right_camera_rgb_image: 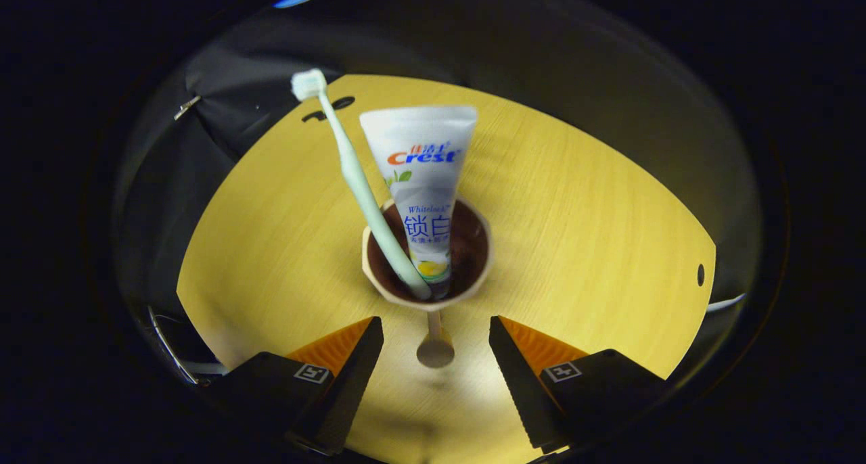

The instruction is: Put the toothbrush and toothpaste on the desktop into the cup, then pick up the cup and place it on the coaster on the desktop.

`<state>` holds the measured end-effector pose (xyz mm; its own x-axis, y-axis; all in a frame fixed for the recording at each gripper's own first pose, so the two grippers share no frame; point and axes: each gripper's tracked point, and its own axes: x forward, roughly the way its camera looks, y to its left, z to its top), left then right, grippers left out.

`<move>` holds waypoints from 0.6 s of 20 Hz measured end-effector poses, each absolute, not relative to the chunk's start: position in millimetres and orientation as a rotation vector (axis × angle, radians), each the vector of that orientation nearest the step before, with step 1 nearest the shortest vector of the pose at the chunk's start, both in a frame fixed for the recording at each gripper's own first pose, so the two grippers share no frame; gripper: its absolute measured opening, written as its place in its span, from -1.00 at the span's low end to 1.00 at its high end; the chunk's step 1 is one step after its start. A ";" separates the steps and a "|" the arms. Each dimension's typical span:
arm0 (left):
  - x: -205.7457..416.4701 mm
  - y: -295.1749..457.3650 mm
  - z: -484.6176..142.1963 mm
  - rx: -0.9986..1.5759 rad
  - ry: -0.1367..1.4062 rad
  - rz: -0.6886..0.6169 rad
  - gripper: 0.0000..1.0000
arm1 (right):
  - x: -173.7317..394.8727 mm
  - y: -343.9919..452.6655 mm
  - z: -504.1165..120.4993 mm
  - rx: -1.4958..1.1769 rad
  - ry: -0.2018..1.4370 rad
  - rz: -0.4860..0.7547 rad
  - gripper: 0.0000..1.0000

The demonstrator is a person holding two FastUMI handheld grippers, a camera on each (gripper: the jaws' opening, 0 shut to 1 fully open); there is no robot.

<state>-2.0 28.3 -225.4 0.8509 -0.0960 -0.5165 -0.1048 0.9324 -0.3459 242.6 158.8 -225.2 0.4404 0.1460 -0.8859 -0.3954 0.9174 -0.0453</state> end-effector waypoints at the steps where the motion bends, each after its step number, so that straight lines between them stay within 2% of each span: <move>1: -4.1 28.4 -224.7 -0.358 0.539 0.006 0.95 | 237.3 154.9 -211.2 -0.257 1.021 0.334 0.95; 3: -3.2 29.4 -209.1 -0.325 0.495 0.030 0.95 | 227.5 143.9 -179.9 -0.250 0.931 0.311 1.00; 6: -0.9 21.2 -173.7 -0.280 0.413 0.051 0.95 | 201.9 129.5 -134.6 -0.182 0.814 0.273 0.94; 12: -8.2 -4.8 -111.1 -0.180 0.277 -0.011 0.95 | 123.5 85.7 -75.7 -0.097 0.643 0.169 0.94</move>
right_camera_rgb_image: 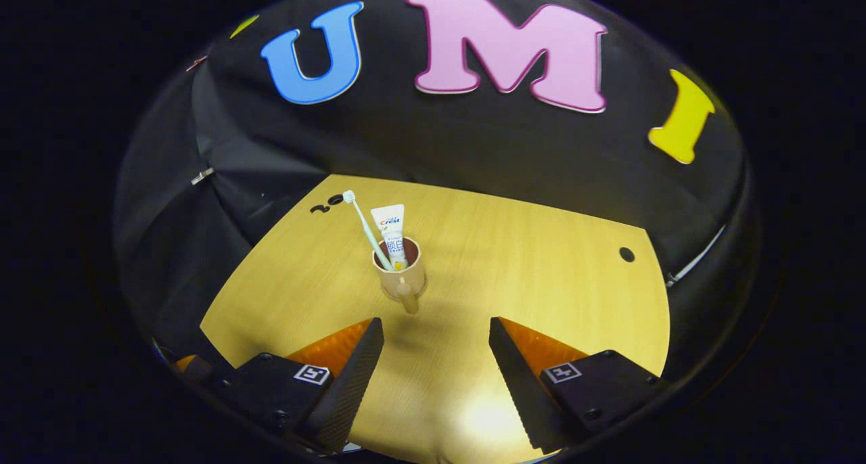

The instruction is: Put the toothbrush and toothpaste on the desktop into the cup, then pick up the cup and place it on the coaster on the desktop.

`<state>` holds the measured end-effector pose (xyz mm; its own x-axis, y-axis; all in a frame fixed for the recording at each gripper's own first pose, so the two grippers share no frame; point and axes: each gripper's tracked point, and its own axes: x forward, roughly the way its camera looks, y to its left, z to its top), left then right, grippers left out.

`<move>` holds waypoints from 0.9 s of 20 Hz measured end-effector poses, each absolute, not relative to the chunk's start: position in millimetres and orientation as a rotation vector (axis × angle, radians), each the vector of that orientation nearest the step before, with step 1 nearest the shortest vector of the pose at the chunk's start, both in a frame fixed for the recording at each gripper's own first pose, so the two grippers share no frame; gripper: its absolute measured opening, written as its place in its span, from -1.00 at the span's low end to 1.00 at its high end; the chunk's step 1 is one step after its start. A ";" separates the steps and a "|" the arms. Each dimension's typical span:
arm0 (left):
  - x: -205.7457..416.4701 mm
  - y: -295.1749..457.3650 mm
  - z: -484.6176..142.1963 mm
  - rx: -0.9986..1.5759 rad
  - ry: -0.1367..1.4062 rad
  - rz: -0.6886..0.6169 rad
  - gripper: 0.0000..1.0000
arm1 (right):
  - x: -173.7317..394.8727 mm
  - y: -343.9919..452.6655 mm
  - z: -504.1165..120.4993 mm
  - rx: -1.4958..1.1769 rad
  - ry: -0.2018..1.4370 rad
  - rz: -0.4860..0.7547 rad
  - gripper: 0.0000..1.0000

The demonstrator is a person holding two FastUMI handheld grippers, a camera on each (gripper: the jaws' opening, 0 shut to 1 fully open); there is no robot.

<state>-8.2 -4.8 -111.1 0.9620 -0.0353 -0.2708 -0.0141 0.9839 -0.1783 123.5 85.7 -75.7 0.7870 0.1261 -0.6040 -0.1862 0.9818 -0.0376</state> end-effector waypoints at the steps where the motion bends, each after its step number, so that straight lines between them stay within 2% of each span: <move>1: -12.3 -7.1 -104.5 -0.166 0.262 -0.034 0.95 | 110.7 78.8 -66.6 -0.099 0.606 0.153 0.94; 4: -21.8 -19.5 -75.9 -0.103 0.196 -0.104 0.95 | 76.4 55.4 -45.3 -0.143 0.503 0.097 0.94; 8: -23.0 -24.0 -32.0 -0.061 0.090 -0.137 0.95 | 35.2 41.8 -15.5 -0.095 0.372 0.022 0.94; 13: -27.8 -31.4 0.3 -0.125 0.053 -0.162 0.95 | -14.8 39.8 16.9 -0.111 0.196 -0.003 0.94; 18: -35.1 -31.1 13.0 -0.071 0.015 -0.173 0.94 | -38.8 33.6 40.7 -0.098 0.082 -0.058 0.94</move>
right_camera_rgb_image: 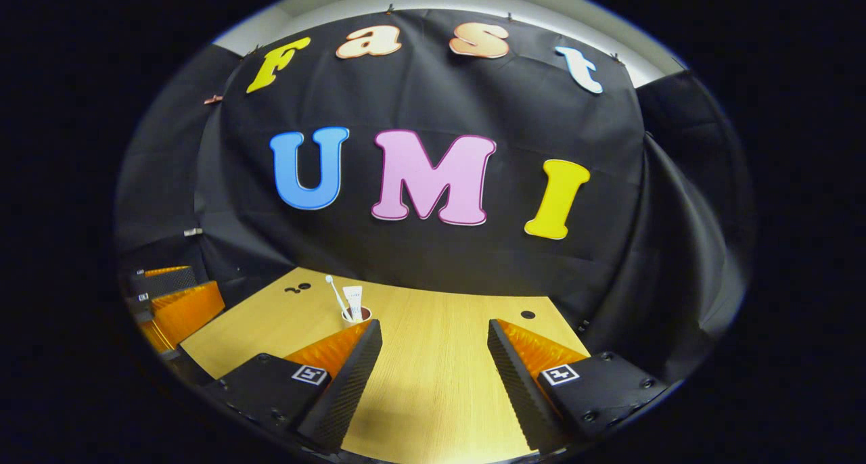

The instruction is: Put the toothbrush and toothpaste on the desktop into the cup, then pick up the cup and place it on the coaster on the desktop.

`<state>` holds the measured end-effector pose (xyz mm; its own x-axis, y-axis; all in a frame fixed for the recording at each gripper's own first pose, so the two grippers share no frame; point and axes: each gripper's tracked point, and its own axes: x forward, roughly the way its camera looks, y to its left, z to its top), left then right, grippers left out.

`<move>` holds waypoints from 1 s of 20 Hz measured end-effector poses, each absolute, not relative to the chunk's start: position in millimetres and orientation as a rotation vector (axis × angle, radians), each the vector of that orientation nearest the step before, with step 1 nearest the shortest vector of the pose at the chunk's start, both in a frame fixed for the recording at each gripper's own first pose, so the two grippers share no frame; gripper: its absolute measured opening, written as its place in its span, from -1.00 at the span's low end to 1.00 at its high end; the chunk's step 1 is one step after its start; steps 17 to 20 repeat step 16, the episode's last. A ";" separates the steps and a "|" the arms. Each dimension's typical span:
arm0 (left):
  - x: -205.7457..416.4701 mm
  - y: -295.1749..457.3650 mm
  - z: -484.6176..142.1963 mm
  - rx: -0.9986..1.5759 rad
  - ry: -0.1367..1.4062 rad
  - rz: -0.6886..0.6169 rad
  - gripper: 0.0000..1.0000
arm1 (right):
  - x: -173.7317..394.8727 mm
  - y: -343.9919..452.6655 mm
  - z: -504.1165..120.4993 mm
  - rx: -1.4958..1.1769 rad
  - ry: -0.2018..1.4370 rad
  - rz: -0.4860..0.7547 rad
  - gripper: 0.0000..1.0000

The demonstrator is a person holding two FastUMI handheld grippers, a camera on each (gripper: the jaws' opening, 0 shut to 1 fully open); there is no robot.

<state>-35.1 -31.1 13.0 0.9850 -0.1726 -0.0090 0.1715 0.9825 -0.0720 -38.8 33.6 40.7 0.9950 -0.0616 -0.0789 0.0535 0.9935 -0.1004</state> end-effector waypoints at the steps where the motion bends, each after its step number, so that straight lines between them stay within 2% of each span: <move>1: -37.9 -31.8 13.6 -0.073 0.007 -0.177 0.94 | -43.6 30.8 43.8 -0.069 0.069 -0.076 0.94; 5: -45.5 -31.5 9.8 -0.064 0.003 -0.188 0.94 | -67.4 20.1 51.3 0.003 -0.013 -0.159 0.94; 15: -61.2 -35.2 -6.1 -0.040 0.030 -0.211 0.94 | -81.3 61.4 17.0 -0.018 0.077 -0.060 0.96; 20: -62.9 -35.5 -6.0 -0.039 0.029 -0.213 0.94 | -81.5 59.0 14.9 -0.018 0.082 -0.060 0.96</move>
